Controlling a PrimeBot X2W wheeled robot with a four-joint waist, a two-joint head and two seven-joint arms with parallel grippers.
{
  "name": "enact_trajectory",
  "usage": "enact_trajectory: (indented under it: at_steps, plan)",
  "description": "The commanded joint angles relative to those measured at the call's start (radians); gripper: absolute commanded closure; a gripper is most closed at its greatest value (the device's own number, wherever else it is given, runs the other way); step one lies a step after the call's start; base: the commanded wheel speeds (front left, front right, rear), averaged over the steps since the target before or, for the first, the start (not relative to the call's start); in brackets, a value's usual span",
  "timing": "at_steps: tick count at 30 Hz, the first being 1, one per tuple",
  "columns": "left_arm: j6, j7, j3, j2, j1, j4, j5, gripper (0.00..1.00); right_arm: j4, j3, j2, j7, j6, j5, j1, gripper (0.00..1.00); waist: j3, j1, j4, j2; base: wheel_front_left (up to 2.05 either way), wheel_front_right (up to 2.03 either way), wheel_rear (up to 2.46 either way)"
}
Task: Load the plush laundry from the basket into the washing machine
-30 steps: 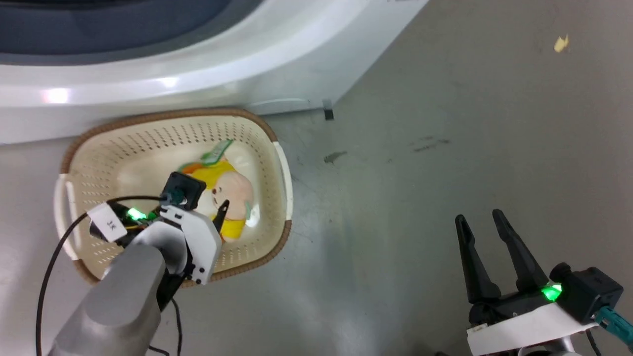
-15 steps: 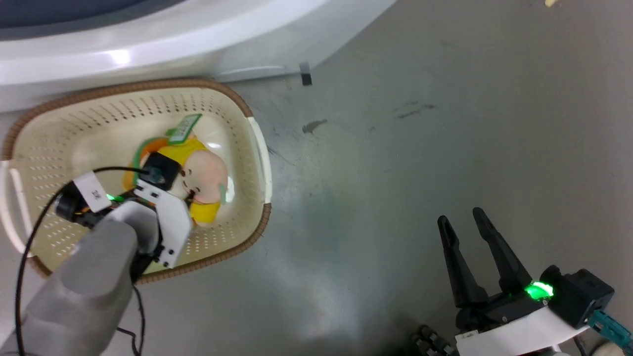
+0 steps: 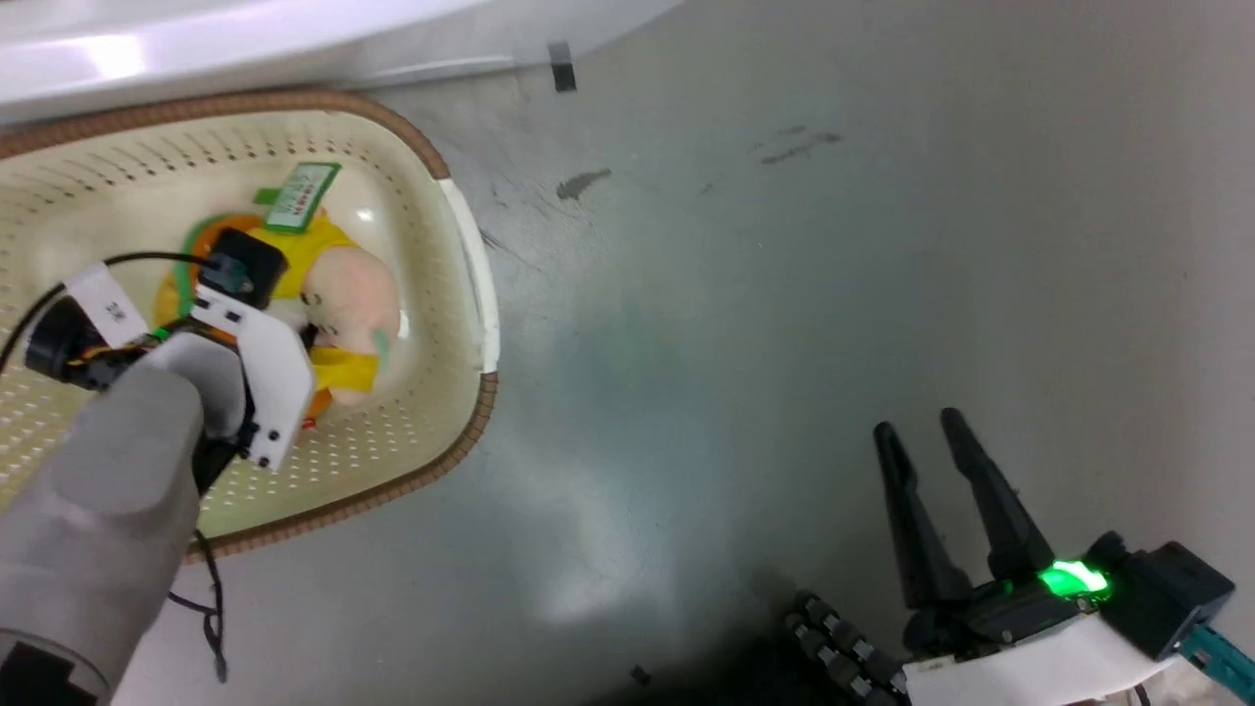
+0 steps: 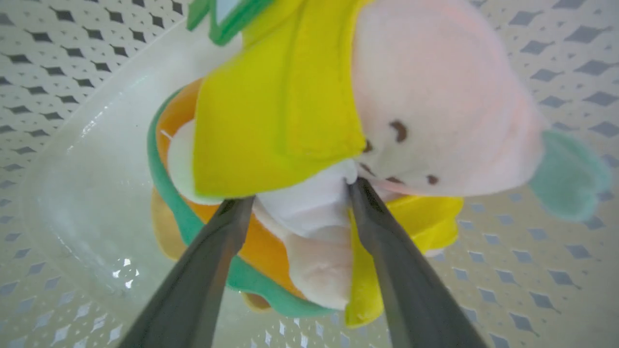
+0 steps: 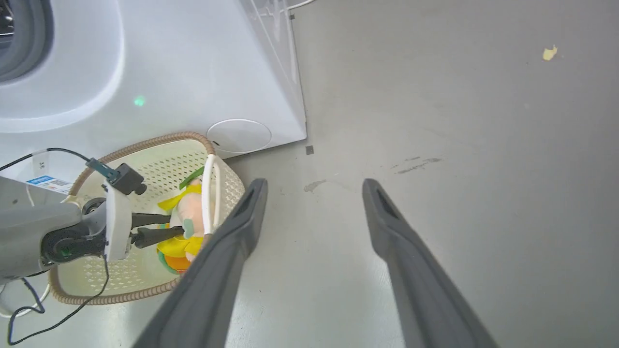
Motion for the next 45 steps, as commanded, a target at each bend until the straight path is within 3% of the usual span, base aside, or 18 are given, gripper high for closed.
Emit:
enact_trajectory:
  at_steps: [1, 2, 12, 24, 33, 39, 45]
  plan:
    - [0.0, 0.002, -0.025, 0.025, -0.028, 0.047, -0.017, 0.58, -0.008, 0.0, 0.0, -0.013, 0.001, 0.02, 0.007, 0.0, 0.025, 0.0, -0.016, 0.0, 0.0, 0.0, 0.0]
    - [-0.001, 0.0, -0.032, 0.029, -0.035, 0.058, -0.024, 1.0, -0.008, 0.002, 0.0, -0.015, 0.001, 0.025, 0.005, 0.0, 0.032, 0.0, -0.019, 0.0, 0.0, 0.0, 0.0]
    - [-0.015, -0.044, -0.093, 0.071, -0.087, 0.159, -0.097, 1.0, 0.013, 0.027, 0.0, -0.035, 0.001, 0.063, -0.039, 0.0, 0.051, 0.0, -0.061, 0.0, 0.0, 0.0, 0.0]
    - [-0.012, -0.135, -0.091, -0.056, 0.001, 0.195, -0.142, 1.0, 0.061, -0.079, 0.0, -0.035, 0.001, -0.022, -0.054, 0.0, -0.205, 0.0, 0.059, 0.0, 0.0, 0.0, 0.0]
    - [-0.021, -0.336, -0.089, -0.133, 0.107, 0.171, -0.179, 1.0, 0.098, -0.112, 0.0, -0.035, 0.001, -0.105, -0.038, 0.0, -0.416, 0.0, 0.15, 0.0, 0.0, 0.0, 0.0]
    - [-0.018, -0.392, -0.04, -0.142, 0.183, 0.08, -0.207, 1.0, 0.114, -0.135, 0.0, -0.035, 0.001, -0.139, -0.019, 0.0, -0.526, 0.0, 0.207, 0.0, 0.0, 0.0, 0.0]
    - [0.054, -0.393, 0.126, -0.101, 0.318, -0.216, -0.18, 1.0, 0.13, -0.154, 0.0, -0.035, 0.001, -0.156, 0.012, 0.0, -0.61, 0.0, 0.245, 0.0, 0.0, 0.0, 0.0]
